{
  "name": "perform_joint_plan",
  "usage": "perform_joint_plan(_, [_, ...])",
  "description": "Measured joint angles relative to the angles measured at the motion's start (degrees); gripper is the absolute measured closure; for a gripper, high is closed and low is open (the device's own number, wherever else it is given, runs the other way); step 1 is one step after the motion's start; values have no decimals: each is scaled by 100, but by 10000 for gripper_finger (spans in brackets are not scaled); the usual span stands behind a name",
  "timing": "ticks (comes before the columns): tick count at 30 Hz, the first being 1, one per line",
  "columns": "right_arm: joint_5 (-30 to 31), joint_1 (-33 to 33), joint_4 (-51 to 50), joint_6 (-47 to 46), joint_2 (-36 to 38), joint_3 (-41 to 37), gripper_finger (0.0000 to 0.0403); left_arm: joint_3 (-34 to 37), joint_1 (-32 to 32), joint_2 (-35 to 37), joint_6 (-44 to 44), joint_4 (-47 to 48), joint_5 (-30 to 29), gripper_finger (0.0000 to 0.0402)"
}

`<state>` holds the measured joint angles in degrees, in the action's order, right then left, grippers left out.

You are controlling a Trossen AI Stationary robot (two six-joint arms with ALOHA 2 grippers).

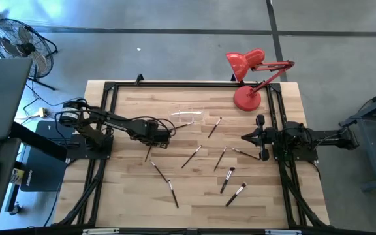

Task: Put items in baskets/containers
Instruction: Put the black eye groomer brush into the transparent organizer

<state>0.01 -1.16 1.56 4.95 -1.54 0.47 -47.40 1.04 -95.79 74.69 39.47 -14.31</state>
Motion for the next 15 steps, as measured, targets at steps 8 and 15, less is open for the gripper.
perform_joint_plan(8, [0,-1,0,0,0,0,395,-354,0,-47,48,394,-93,391])
perform_joint_plan(15, [0,-1,0,0,0,0,394,-753,23,-48,197,502,-401,401])
